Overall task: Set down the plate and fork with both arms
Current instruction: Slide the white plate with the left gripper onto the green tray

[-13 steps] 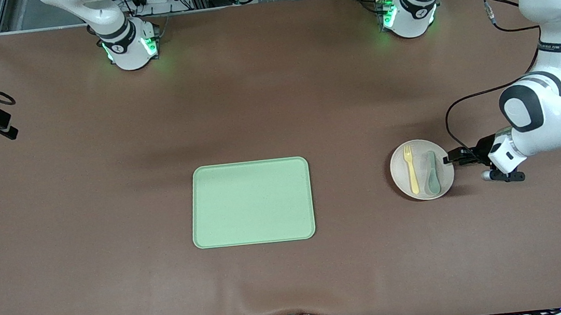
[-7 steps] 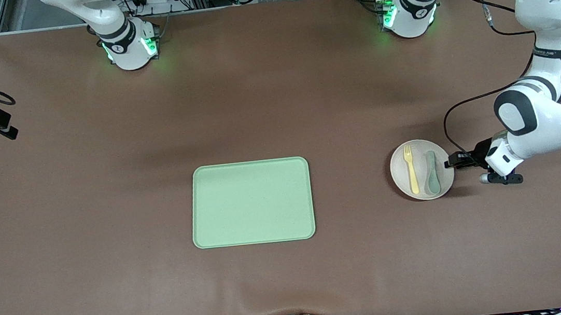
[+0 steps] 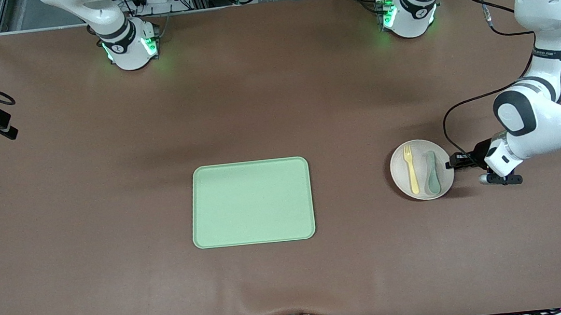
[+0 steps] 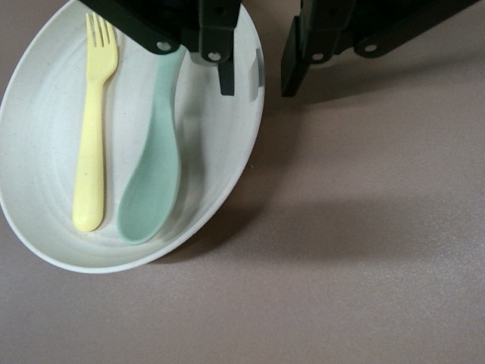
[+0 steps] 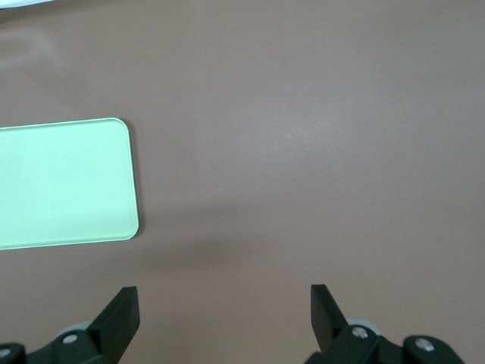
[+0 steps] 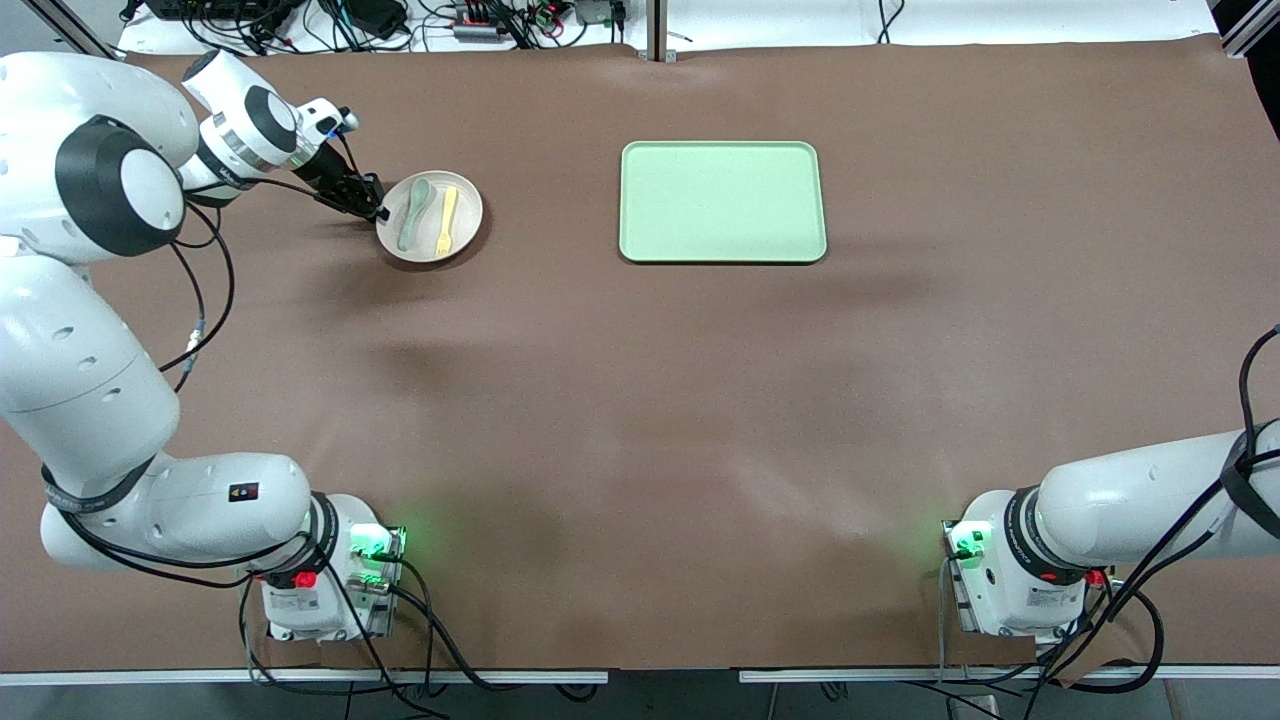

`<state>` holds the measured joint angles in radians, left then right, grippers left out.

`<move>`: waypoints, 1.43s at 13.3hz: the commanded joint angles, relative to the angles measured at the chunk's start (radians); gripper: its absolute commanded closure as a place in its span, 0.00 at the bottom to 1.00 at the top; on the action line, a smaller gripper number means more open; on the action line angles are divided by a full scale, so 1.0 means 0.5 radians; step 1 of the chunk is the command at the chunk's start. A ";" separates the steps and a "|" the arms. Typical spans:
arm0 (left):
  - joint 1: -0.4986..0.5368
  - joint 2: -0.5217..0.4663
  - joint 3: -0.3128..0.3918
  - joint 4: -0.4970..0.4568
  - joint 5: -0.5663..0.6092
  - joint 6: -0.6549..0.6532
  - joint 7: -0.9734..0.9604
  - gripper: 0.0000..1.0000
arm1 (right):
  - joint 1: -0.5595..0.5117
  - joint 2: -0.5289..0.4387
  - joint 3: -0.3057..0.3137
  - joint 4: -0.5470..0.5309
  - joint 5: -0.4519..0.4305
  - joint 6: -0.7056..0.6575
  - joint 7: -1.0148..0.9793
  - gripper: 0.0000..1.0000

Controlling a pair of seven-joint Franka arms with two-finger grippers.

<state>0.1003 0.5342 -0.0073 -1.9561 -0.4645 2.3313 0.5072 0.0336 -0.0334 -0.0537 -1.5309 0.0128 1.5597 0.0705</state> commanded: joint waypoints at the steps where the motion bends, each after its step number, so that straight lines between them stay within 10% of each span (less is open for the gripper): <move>1: -0.041 0.030 -0.004 0.037 -0.022 0.022 -0.020 0.73 | -0.009 -0.001 -0.006 0.000 0.014 0.004 -0.018 0.00; 19: -0.041 0.073 -0.068 0.163 -0.040 -0.002 -0.008 1.00 | -0.009 -0.001 -0.006 0.000 0.014 0.007 -0.018 0.00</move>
<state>0.0811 0.5658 -0.0172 -1.9025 -0.4646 2.3331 0.5043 0.0335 -0.0327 -0.0551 -1.5309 0.0128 1.5597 0.0705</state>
